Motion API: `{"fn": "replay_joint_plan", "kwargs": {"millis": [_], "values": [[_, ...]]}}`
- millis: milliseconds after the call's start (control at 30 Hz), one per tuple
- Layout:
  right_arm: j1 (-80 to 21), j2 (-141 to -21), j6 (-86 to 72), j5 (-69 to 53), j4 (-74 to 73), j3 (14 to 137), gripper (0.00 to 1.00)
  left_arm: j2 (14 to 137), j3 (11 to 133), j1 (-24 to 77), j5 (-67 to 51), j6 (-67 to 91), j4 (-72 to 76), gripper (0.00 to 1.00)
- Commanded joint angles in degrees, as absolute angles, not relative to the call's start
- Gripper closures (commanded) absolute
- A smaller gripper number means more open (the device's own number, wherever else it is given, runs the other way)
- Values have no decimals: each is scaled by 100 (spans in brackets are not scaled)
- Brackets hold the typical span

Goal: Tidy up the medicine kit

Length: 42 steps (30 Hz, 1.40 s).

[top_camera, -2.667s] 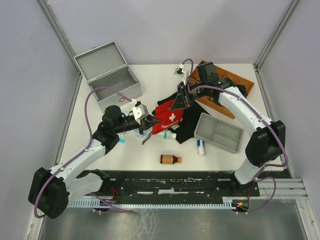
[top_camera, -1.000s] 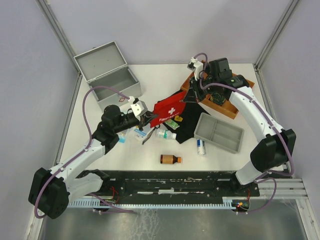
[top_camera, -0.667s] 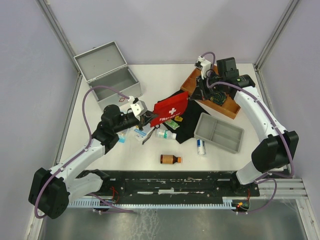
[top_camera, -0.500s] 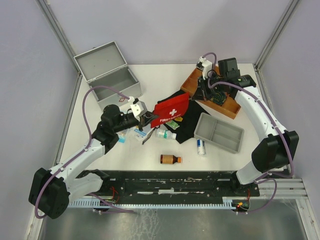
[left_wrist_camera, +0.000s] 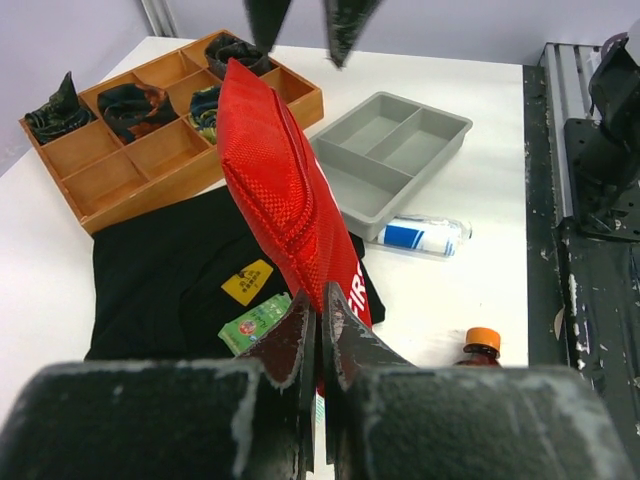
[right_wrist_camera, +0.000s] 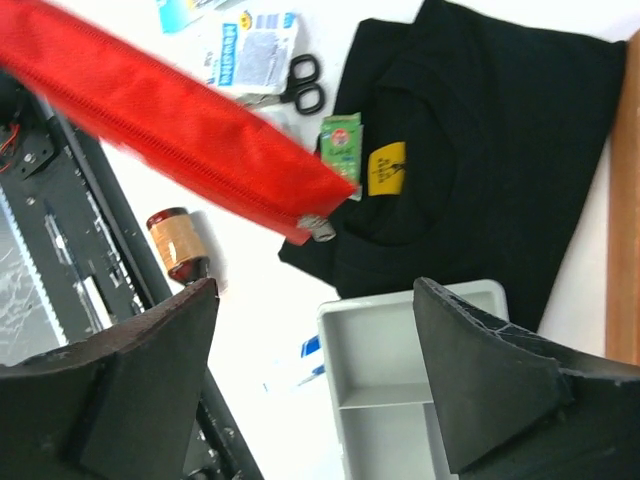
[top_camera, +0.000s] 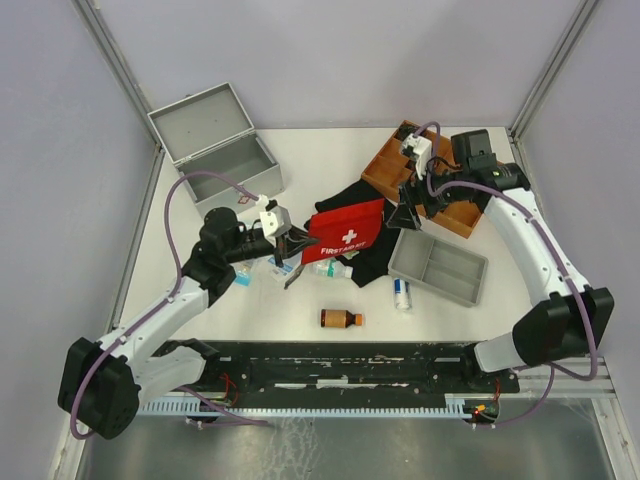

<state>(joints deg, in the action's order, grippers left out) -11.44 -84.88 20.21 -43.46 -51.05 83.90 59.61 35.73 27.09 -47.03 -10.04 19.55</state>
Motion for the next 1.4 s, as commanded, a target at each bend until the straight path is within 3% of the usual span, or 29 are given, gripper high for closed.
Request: {"fn": "replay_joint_plan", "kwargs": {"millis": [0, 200, 467, 767, 1367], "values": [[-1125, -7880, 1807, -4735, -4819, 7962, 10, 5839, 4061, 2660, -4489, -825, 1951, 97], [-1125, -7426, 862, -4693, -4428, 7597, 8, 5907, 4910, 2536, -2468, -1251, 710, 97], [-1128, -6868, -8, -4414, -3532, 6801, 9, 5912, 5866, 1968, -1205, -1347, -413, 97], [-1133, -6779, 17, -4255, -3618, 6766, 9, 6526, 6731, 1046, -1181, -1273, -1005, 97], [-1132, -6665, 183, -4361, -3743, 6718, 9, 8261, 7773, -470, -2317, -229, -1188, 97]]}}
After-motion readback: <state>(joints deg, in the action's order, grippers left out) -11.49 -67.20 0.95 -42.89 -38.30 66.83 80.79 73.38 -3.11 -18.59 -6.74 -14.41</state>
